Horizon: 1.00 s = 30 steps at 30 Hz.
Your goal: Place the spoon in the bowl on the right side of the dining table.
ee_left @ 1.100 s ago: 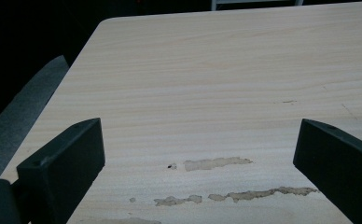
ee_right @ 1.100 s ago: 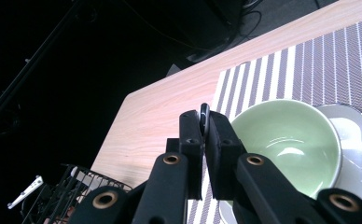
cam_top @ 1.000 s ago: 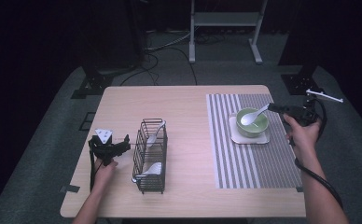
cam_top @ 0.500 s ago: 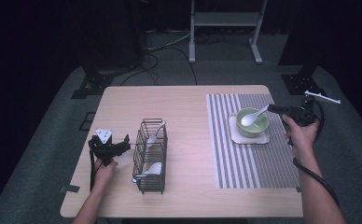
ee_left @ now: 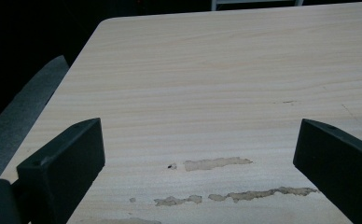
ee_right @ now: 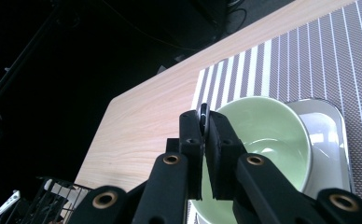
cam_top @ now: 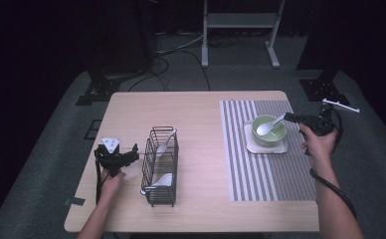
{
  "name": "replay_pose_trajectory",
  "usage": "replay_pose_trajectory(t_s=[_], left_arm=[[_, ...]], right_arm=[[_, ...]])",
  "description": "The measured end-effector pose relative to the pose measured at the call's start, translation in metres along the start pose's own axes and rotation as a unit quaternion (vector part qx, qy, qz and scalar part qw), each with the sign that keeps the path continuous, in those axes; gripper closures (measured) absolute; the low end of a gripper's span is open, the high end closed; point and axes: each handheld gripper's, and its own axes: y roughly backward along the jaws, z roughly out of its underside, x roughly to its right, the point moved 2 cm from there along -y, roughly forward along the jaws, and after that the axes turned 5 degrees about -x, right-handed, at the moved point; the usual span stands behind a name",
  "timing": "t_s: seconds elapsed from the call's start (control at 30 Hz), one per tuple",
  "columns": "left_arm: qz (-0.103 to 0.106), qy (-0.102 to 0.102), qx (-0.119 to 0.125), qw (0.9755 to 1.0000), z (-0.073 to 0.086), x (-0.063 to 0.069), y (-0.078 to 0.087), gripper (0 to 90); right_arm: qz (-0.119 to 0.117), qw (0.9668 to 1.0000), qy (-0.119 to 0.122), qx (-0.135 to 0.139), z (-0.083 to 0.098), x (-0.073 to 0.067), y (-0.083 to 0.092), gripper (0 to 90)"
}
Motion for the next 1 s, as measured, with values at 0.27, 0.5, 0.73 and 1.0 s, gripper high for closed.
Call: replay_pose_trajectory(t_s=[0.27, 0.5, 0.73, 1.0], left_arm=[[0.001, 0.003, 0.001, 1.0, 0.0, 0.0, 0.0, 0.9], [-0.001, 0.005, 0.001, 1.0, 0.0, 0.0, 0.0, 1.0], [-0.002, 0.005, 0.0, 1.0, 0.0, 0.0, 0.0, 0.9], [-0.001, 0.005, 0.0, 1.0, 0.0, -0.001, 0.0, 1.0]], right_arm=[[0.005, 1.0, -0.008, -0.002, 0.002, 0.009, -0.005, 85.3], [0.011, 0.9998, -0.015, -0.005, 0.004, 0.017, -0.007, 85.3], [0.026, 0.9994, -0.02, -0.012, 0.005, 0.025, -0.01, 85.0], [0.03, 0.999, -0.031, -0.008, 0.006, 0.035, -0.01, 83.3]])
